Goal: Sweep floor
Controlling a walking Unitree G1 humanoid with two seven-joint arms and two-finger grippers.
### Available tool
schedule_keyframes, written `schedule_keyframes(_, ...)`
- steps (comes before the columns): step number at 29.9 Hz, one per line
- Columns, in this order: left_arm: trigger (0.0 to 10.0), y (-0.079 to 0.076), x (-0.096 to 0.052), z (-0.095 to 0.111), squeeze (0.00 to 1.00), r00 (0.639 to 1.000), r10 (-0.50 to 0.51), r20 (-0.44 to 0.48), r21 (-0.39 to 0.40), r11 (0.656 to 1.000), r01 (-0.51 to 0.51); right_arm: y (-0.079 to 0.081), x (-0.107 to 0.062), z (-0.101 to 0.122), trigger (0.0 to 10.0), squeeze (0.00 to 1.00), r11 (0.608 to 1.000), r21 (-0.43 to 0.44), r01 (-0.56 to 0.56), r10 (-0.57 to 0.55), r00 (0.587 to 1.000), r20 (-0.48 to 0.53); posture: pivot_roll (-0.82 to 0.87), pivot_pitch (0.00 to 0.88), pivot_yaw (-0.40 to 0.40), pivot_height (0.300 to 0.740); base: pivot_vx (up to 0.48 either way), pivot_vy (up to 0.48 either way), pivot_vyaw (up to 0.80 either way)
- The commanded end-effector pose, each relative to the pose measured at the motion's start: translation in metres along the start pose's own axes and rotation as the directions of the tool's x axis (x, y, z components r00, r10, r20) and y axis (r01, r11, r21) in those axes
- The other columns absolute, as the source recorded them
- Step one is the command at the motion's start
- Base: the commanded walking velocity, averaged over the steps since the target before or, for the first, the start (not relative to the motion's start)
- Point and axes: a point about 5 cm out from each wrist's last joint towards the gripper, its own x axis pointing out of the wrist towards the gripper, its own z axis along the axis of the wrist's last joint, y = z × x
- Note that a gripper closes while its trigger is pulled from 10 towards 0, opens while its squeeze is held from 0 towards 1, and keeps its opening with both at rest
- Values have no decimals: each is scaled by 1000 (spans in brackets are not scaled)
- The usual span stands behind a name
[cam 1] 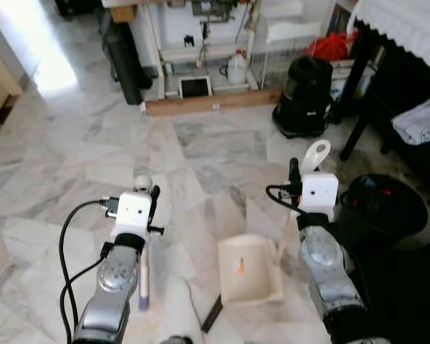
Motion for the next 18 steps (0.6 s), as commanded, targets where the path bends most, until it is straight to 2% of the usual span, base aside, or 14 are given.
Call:
schedule_keyframes(1, 10000, 0, 1, -1, 0, 1000, -25, -5, 9, 1000, 25, -4, 3, 2, 10000, 0, 1000, -9, 17, -17, 1000, 15, 70, 127, 25, 740, 0, 0, 0)
schedule_keyframes(18, 10000, 4, 4, -9, 0, 997, -58, -54, -53, 997, 55, -11, -6, -25, 10000, 0, 998, -45, 36, -40, 995, -87, 78, 146, 34, 740, 0, 0, 0)
